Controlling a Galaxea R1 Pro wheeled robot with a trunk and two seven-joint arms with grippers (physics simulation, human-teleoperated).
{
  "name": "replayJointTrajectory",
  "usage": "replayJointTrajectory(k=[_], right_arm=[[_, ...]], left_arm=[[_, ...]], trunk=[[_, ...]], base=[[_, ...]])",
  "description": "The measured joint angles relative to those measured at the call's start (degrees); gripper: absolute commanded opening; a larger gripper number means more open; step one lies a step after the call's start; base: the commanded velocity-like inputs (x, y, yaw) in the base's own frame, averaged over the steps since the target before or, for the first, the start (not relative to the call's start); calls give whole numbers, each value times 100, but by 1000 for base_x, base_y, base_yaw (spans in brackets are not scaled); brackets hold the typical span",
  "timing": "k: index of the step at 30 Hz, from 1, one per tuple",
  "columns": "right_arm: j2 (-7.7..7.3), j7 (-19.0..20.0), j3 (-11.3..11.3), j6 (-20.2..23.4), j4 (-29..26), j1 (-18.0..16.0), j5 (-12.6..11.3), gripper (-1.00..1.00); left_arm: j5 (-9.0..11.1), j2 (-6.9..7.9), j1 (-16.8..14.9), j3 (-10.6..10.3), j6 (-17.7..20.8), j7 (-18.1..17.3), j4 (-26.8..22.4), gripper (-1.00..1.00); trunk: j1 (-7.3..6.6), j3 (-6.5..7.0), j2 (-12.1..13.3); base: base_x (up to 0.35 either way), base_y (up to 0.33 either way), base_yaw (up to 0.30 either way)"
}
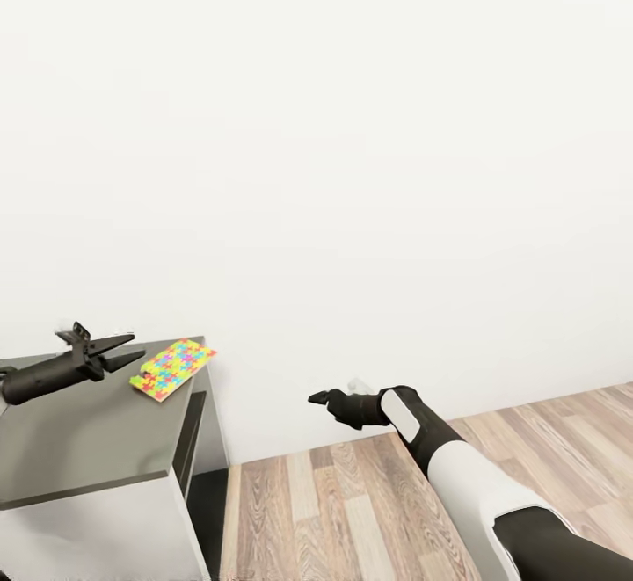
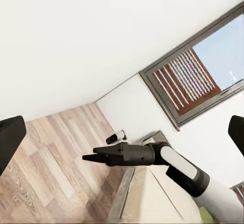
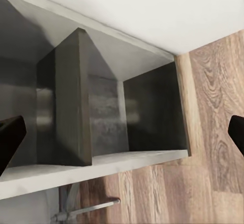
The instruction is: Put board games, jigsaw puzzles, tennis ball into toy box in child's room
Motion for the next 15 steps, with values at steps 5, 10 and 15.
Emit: replayJointTrajectory(k=[5,10,15], right_arm=[[-19,12,15,1,-170,0,0,100],[-31,32,25,1,-287,6,2,100],[-40,37,30,1,-312,8,2,100]], left_arm=[[-2,186,376,-277,398,-2,-983,100],[42,284,1082,-341,1005,0,-2484,100],[116,321,1495,-254,1331,0,-3374,100]], trunk=[[0,-45,0],[0,-91,0],[0,-137,0]], base=[[0,0,88],[0,0,85],[0,0,74]])
